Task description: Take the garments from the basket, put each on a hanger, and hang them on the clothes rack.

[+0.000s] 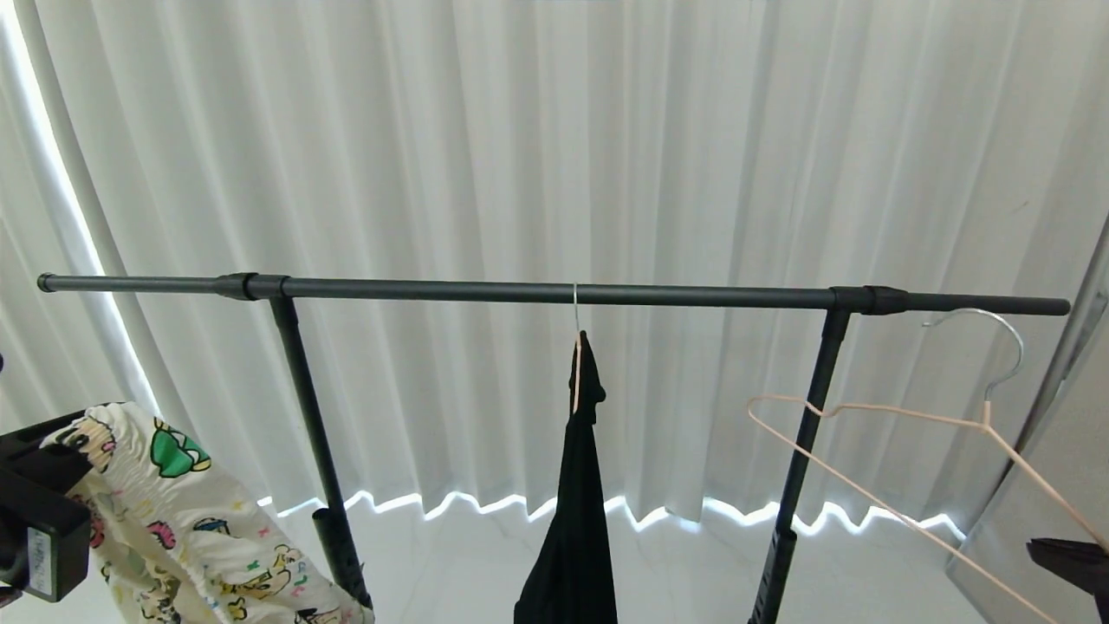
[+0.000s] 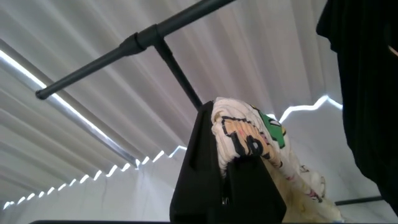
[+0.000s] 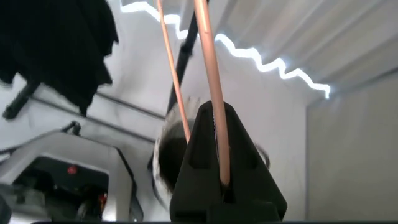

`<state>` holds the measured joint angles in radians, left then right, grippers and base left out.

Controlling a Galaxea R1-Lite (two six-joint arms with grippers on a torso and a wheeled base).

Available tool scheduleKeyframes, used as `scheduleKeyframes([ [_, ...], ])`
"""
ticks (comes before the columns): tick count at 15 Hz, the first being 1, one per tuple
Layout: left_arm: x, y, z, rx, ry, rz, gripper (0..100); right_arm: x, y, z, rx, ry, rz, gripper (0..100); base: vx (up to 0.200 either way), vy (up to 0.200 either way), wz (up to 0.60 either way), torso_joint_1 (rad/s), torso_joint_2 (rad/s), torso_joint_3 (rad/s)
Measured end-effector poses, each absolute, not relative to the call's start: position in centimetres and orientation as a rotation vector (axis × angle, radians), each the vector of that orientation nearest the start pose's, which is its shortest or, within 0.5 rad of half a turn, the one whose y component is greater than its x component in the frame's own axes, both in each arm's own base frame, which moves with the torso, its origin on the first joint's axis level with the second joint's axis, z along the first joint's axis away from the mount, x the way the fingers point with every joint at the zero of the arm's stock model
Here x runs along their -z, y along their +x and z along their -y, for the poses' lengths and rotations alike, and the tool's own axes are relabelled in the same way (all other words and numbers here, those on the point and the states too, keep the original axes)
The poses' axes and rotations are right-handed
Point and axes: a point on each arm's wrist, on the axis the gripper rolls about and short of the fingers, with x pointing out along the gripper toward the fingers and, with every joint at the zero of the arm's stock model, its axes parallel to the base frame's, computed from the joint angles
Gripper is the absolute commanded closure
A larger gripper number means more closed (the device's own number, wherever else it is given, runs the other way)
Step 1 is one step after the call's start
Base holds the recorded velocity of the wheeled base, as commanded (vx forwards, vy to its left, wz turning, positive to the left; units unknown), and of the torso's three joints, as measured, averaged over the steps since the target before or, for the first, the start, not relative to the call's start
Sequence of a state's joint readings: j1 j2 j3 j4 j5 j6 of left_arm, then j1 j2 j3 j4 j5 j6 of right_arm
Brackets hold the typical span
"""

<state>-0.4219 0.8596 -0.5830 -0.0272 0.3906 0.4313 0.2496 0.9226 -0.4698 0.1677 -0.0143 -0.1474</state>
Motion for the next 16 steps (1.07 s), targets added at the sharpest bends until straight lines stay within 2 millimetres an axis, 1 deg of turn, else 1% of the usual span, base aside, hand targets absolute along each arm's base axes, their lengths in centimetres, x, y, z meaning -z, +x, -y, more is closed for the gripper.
scheduleKeyframes([
  [3,-22.5,8.6,2.9,0.083,0.519,-0.230,100,-17.3,6.5,-1.6,-0.274,-0.259,-0.575,100,-0.200,0.000,0.00,0.002,0.00,0.002],
  [5,-21.9,8.7,3.0,0.082,0.491,-0.249,100,-17.3,5.2,-1.3,-0.287,-0.303,-0.561,100,-0.200,0.000,0.00,0.002,0.00,0.002],
  [7,-21.7,8.7,3.0,0.084,0.492,-0.256,100,-17.6,4.6,-1.1,-0.285,-0.307,-0.525,100,-0.200,0.000,0.00,0.005,0.00,0.002],
  [10,-21.5,9.0,3.1,0.086,0.497,-0.270,100,-18.5,4.2,-1.0,-0.281,-0.301,-0.473,100,-0.200,0.000,0.00,0.004,0.00,0.004],
  [13,-21.5,9.4,3.3,0.089,0.505,-0.285,100,-19.2,4.0,-1.0,-0.278,-0.297,-0.435,100,0.000,0.000,0.00,0.000,0.00,0.000],
  [16,-21.4,9.6,3.4,0.094,0.512,-0.294,100,-19.4,3.8,-0.9,-0.284,-0.294,-0.421,100,0.000,0.000,0.00,0.000,0.00,0.000],
])
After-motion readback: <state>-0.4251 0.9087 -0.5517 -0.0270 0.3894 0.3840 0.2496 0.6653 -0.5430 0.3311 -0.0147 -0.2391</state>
